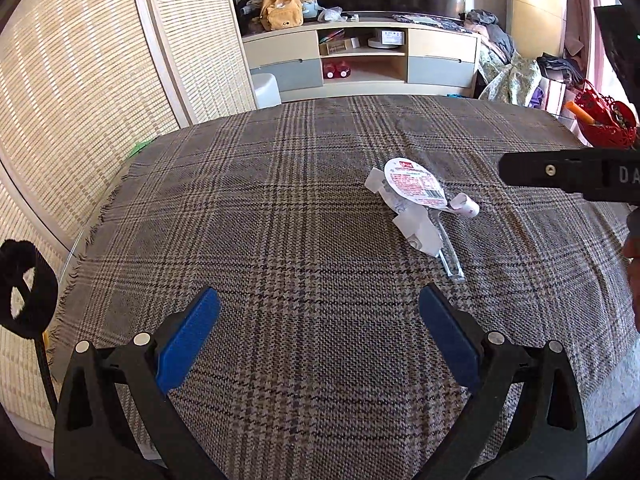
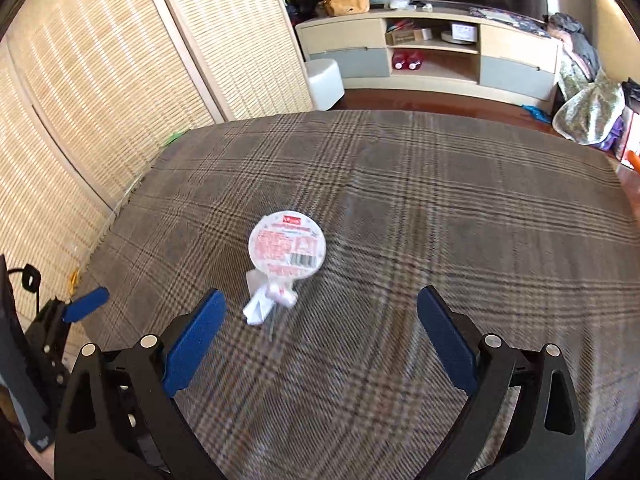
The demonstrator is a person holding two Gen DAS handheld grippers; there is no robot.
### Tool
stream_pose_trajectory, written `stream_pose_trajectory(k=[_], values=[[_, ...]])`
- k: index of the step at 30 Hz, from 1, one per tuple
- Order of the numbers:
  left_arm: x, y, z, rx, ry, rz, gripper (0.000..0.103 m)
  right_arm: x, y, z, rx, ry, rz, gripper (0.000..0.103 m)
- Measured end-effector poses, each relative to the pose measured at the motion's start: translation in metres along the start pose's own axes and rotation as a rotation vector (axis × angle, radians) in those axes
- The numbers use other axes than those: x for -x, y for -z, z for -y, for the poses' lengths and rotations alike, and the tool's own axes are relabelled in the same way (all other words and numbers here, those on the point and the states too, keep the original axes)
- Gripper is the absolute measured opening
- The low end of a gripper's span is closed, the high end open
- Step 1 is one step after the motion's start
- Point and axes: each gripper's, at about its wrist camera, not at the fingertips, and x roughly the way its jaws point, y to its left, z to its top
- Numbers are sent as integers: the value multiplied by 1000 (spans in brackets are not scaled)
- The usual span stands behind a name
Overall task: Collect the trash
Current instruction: 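Grasp the white round lid with the right gripper while the left grasps the white scrap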
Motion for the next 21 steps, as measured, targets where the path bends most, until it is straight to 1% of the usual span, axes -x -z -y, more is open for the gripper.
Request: stream_pose_trajectory(k=[5,10,15,19,21], values=[[-21,-7,-1,-4,9,-7,95,-38,-12,-10,-1,-22,-38,95],[-34,-14,2,-23,25,0,95,-59,-19,-16,5,-42,-49,95],[-45,-14,2,-20,42,-10,95,-78,-23,-16,6,-53,-78,95],[-50,-13,2,-24,46,-10,95,-89,-24,-16,-5,-66,-97,92],[-51,-12,2,-26,43,-11,95,-91,-23,-17,-5,-74,-104,87]])
